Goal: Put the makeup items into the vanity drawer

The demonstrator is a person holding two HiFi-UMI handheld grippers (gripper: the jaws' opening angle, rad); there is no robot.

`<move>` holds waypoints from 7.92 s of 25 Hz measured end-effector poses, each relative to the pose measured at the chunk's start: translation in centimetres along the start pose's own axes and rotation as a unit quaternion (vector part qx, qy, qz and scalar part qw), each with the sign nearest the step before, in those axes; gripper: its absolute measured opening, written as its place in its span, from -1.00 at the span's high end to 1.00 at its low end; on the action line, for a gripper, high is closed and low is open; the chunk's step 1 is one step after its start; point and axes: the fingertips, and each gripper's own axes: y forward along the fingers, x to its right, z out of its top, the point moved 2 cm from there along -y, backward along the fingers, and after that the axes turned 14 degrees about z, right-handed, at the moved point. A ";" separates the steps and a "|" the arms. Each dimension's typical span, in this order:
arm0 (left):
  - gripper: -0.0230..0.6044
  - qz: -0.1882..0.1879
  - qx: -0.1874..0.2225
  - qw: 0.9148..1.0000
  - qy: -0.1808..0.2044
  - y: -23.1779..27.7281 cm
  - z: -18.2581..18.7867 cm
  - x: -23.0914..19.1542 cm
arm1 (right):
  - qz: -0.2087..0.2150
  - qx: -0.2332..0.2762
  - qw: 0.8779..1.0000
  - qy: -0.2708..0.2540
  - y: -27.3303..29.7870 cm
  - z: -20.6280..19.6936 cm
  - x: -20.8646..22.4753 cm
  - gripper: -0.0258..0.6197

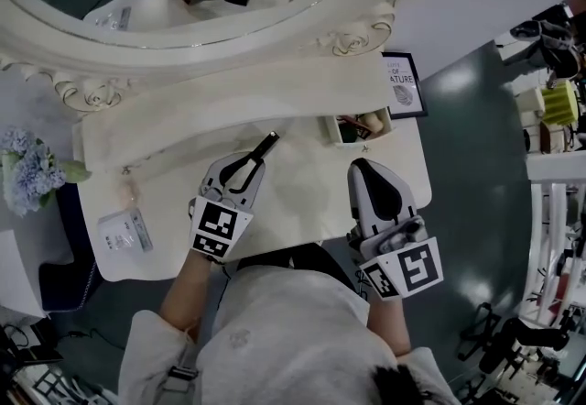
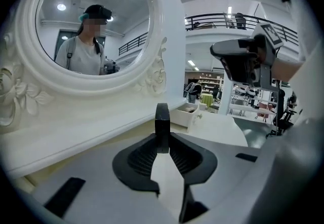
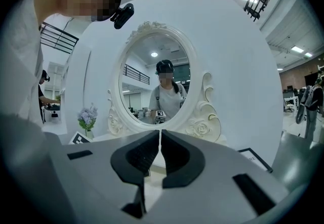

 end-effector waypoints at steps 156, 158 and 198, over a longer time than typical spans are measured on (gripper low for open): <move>0.89 0.185 0.150 0.967 -0.094 -13.0 16.7 9.2 | 0.197 0.076 0.977 -0.008 -8.5 4.6 0.8 0.84; 0.89 0.185 0.158 0.966 -0.092 -13.8 17.0 9.1 | 0.196 0.077 0.978 -0.009 -8.5 4.8 0.3 0.84; 0.89 0.170 0.256 0.946 -0.103 -24.5 19.6 4.3 | 0.153 0.109 0.981 -0.043 -8.1 7.1 -7.8 0.84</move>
